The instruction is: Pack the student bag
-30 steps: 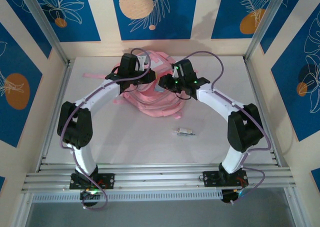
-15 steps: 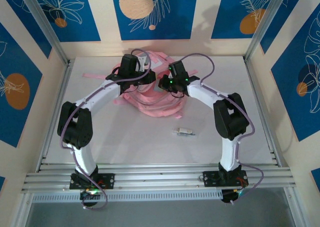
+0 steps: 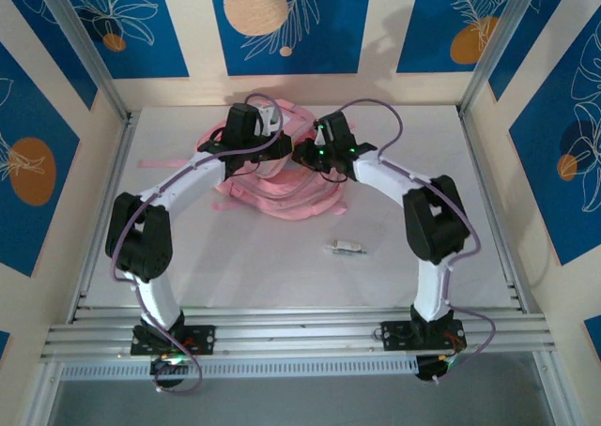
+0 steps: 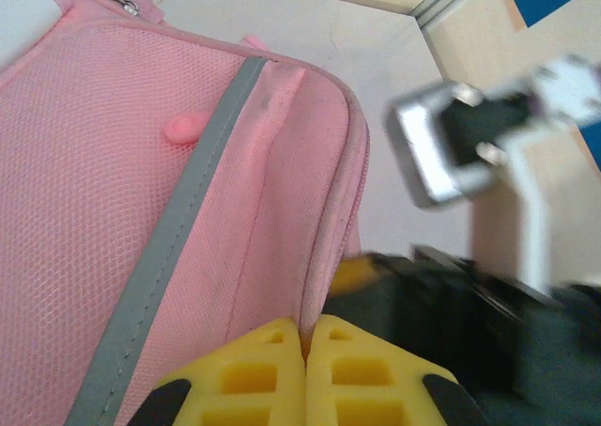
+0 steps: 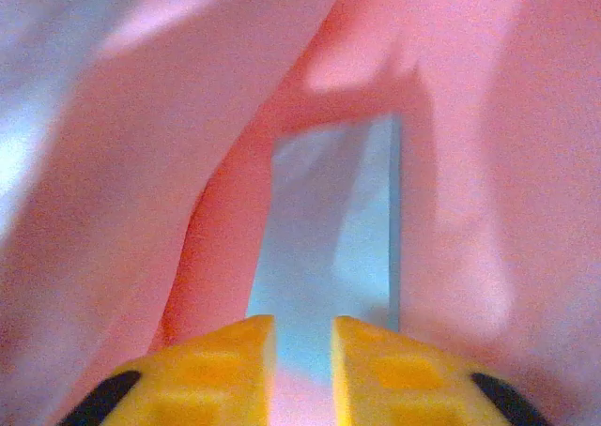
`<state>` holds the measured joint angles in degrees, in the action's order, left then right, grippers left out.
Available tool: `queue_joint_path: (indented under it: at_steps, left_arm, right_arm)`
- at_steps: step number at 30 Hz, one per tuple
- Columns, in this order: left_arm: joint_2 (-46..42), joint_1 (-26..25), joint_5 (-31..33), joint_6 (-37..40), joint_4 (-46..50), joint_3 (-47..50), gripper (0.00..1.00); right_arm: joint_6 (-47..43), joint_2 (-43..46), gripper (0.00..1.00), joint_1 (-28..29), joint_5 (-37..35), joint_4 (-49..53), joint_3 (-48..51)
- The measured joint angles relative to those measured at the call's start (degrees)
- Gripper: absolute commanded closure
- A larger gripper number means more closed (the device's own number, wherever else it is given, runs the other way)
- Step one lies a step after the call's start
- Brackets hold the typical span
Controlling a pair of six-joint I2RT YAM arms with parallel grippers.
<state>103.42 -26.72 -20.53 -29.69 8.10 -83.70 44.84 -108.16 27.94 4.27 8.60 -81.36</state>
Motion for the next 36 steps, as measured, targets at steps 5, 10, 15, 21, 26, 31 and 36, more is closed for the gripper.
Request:
queue_joint_path:
  at_steps: [5, 10, 15, 21, 26, 31, 36]
  left_arm:
    - [0.0, 0.0, 0.0, 0.0, 0.0, 0.0, 1.0]
    - [0.0, 0.0, -0.3, 0.0, -0.1, 0.0, 1.0]
    - [0.0, 0.0, -0.4, 0.0, -0.4, 0.2, 1.0]
    - [0.0, -0.1, -0.6, 0.0, -1.6, 1.2, 1.0]
    - [-0.5, -0.1, -0.6, 0.0, -2.4, 2.5, 1.0]
    - [-0.7, -0.1, -0.6, 0.0, -2.6, 2.7, 1.0]
    - [-1.0, -0.1, -0.6, 0.0, -2.7, 2.9, 1.0]
  right_arm:
    - [-2.3, 14.0, 0.4, -0.1, -0.9, 5.9, 7.8]
    - [-3.9, 24.2, 0.19, -0.1, -3.0, 14.8, 15.1]
    - [-1.0, 31.1, 0.09, 2.0, -3.9, 23.8, 27.5]
    - [7.0, 36.0, 0.01, 8.7, -2.8, 27.3, 38.3]
    - [11.8, 35.5, 0.0, 10.1, -2.4, 25.0, 42.6]
    - [12.7, 31.5, 0.0, 8.5, -4.3, 21.3, 42.8]
    - [12.6, 27.3, 0.01, 7.6, -9.3, 20.3, 40.4]
